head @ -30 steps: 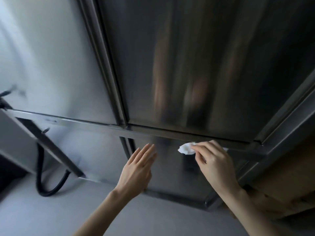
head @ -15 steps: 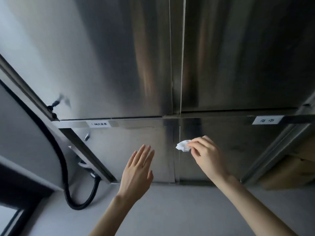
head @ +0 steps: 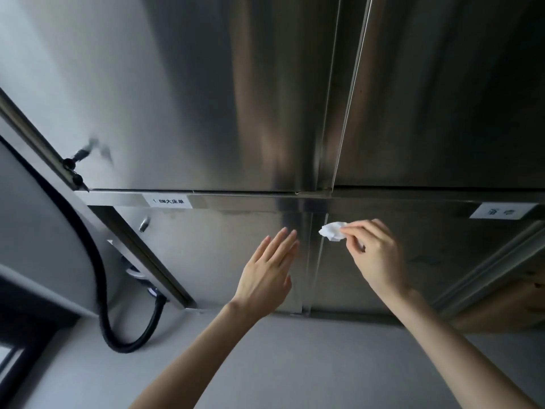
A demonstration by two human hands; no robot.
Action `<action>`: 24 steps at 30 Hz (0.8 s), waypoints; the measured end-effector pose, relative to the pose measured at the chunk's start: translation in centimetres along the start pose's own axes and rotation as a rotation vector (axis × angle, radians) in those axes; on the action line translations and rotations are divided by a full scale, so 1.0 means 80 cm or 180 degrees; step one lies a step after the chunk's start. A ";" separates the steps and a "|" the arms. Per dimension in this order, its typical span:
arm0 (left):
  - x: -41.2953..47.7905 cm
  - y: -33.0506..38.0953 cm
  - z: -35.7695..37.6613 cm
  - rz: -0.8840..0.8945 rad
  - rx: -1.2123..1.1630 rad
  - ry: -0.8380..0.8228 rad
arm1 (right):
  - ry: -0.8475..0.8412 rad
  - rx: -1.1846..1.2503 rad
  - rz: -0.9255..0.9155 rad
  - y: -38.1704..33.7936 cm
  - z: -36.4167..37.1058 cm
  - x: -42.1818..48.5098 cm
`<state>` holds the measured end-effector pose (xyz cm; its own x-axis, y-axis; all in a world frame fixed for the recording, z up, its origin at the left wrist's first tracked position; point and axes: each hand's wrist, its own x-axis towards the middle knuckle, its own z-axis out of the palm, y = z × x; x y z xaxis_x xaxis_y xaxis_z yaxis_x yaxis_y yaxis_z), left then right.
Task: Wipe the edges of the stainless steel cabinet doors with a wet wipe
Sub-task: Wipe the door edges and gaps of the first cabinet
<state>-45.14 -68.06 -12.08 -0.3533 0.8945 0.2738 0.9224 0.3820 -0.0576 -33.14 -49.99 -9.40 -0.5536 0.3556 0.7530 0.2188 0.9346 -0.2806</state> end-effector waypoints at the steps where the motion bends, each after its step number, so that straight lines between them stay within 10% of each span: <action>1: 0.008 -0.002 0.012 0.0005 0.0027 0.0049 | 0.0002 0.0013 -0.0006 0.006 0.014 -0.002; 24: 0.166 -0.070 0.310 0.0670 0.0874 0.3055 | 0.2175 0.0427 -0.0770 0.122 0.273 -0.053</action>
<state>-58.90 -52.58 -31.97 0.1975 0.4322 0.8799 0.8411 0.3863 -0.3786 -46.21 -42.15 -28.37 0.0599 0.0952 0.9937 0.0296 0.9948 -0.0971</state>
